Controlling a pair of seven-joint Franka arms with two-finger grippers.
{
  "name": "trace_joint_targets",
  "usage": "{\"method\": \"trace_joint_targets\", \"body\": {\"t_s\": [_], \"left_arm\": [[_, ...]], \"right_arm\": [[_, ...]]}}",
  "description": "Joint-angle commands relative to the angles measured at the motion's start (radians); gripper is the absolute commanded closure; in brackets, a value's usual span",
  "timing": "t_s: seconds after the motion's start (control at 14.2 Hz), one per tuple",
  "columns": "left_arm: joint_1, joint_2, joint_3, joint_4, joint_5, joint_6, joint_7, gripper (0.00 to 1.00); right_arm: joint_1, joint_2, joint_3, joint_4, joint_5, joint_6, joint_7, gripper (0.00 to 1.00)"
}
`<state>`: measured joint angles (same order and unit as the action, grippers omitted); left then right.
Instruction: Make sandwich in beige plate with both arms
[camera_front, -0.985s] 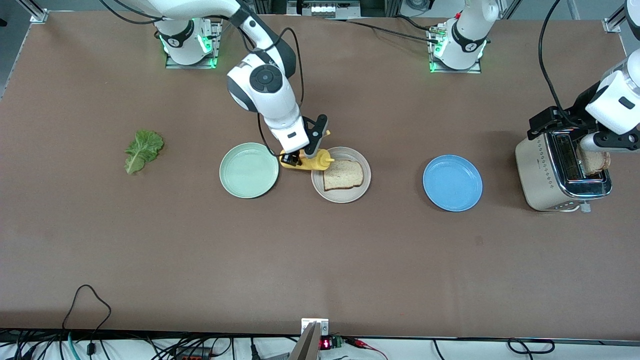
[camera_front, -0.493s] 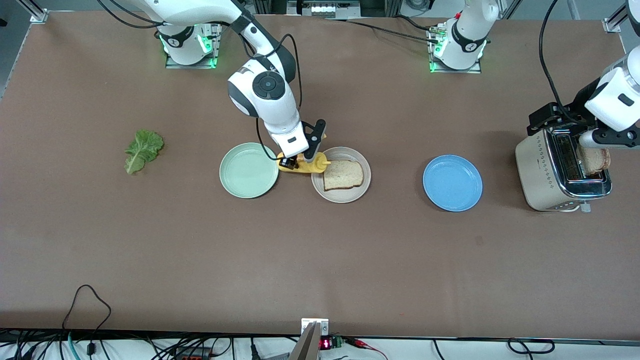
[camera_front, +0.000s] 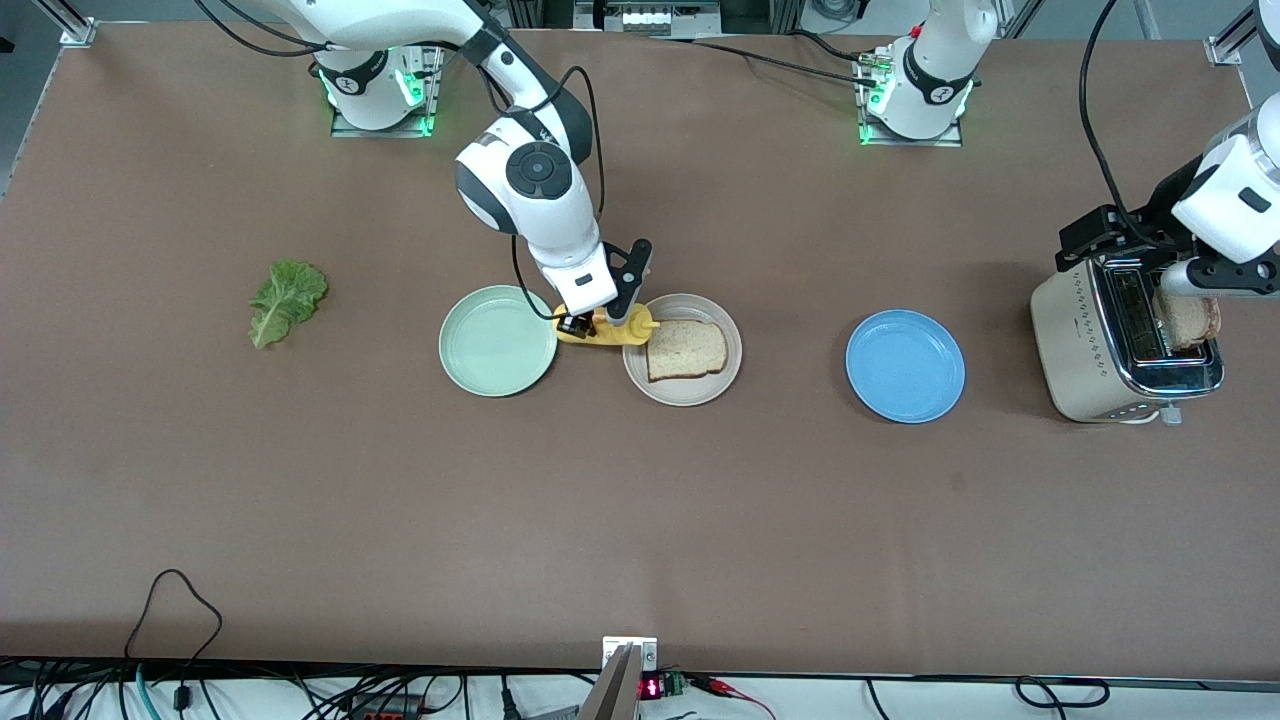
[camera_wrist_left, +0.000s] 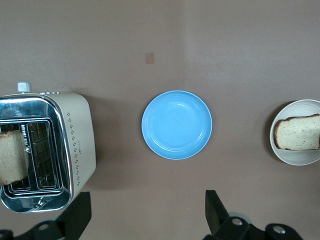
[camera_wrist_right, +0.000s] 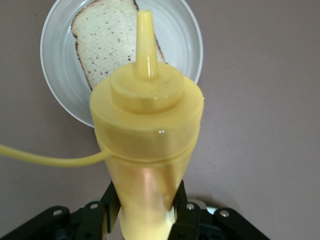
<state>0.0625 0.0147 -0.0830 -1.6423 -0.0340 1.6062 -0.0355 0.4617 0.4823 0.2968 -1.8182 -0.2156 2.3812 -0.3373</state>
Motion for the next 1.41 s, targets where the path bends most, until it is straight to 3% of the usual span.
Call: {"method": "trace_joint_targets", "body": {"t_s": [0.0,0.42,0.56,0.84,1.34], "left_arm": [[0.002,-0.012,0.0,0.004,0.0,-0.014,0.003,0.0],[0.007,-0.013,-0.001,0.004,0.0,-0.014,0.003,0.0],[0.016,-0.012,-0.001,0.004,0.0,-0.012,0.003,0.0],[0.029,-0.012,0.005,-0.013,0.0,-0.014,0.003,0.0],[0.045,-0.012,-0.001,-0.016,0.0,-0.011,0.003,0.0]], "right_arm": [[-0.024,-0.117,-0.004,-0.004,-0.005,-0.112,0.04,1.0],[-0.187,-0.405,0.013,-0.064,0.002,-0.419,0.015,1.0],[-0.294,-0.488,0.039,-0.101,0.03,-0.483,-0.082,1.0],[-0.567,-0.539,0.041,-0.167,0.341,-0.416,-0.522,1.0],[-0.779,-0.509,0.041,-0.292,0.724,-0.329,-1.124,1.0]]}}
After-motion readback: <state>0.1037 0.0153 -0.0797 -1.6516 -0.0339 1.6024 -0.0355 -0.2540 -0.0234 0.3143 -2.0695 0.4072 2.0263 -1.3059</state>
